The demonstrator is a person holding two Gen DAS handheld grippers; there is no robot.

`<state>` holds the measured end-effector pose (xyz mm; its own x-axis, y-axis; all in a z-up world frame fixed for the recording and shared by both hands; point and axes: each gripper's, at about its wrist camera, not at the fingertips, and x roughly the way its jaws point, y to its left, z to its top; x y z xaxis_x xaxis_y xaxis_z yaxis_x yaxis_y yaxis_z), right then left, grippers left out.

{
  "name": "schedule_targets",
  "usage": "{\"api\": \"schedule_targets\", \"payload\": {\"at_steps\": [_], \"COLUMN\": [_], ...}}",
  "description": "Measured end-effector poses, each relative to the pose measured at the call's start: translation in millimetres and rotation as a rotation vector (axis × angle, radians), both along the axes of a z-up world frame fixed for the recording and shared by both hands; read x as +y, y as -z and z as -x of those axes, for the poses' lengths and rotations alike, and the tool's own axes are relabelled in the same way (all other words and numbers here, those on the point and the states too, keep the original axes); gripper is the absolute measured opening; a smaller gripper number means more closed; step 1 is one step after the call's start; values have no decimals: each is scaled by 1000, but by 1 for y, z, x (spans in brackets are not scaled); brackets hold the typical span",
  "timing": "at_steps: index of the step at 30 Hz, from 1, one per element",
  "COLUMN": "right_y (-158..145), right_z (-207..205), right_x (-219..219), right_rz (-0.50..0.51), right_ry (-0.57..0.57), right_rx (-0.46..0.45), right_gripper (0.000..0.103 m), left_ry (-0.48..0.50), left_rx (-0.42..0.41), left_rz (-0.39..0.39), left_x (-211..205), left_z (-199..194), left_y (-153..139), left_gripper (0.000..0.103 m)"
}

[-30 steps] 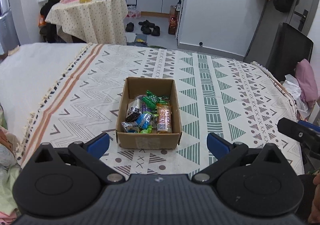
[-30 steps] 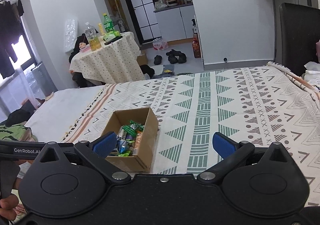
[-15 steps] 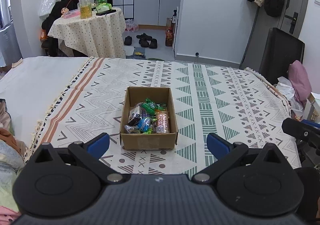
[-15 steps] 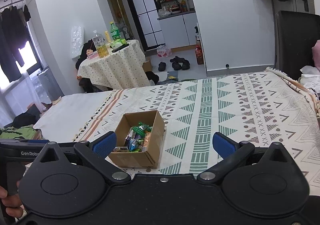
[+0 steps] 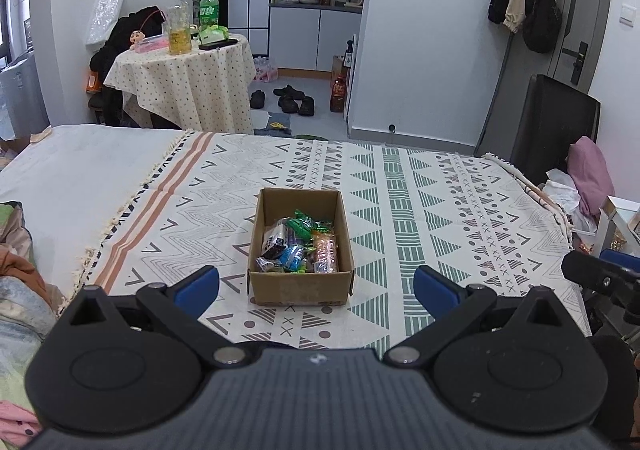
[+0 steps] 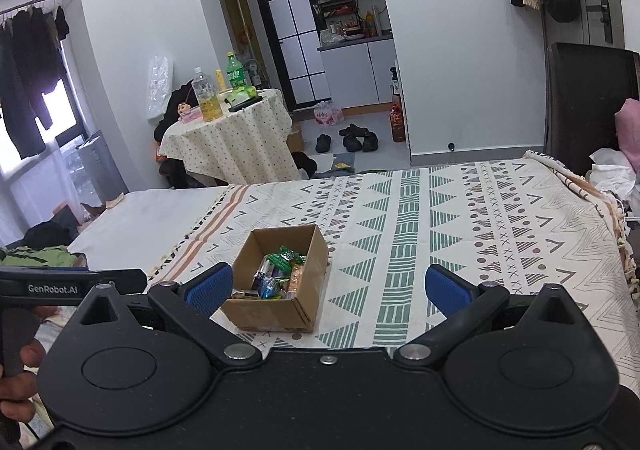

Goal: Organize snacks

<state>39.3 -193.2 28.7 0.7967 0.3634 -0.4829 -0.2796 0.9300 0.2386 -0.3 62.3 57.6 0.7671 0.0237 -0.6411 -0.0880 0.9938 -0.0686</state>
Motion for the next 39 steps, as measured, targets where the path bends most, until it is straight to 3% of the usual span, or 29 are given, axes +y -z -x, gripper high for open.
{"api": "schedule_targets", "payload": {"at_steps": [39], "right_y": [-7], "right_z": [9], "right_x": [6], "right_rz": [12], "right_ry": [-16], "right_rx": [8], "right_gripper": [103], "left_ry": [-2], "left_rx": [-3], "left_rz": [0], "left_x": [3], "left_z": [7], "left_y": [-2], "left_gripper": [103]}}
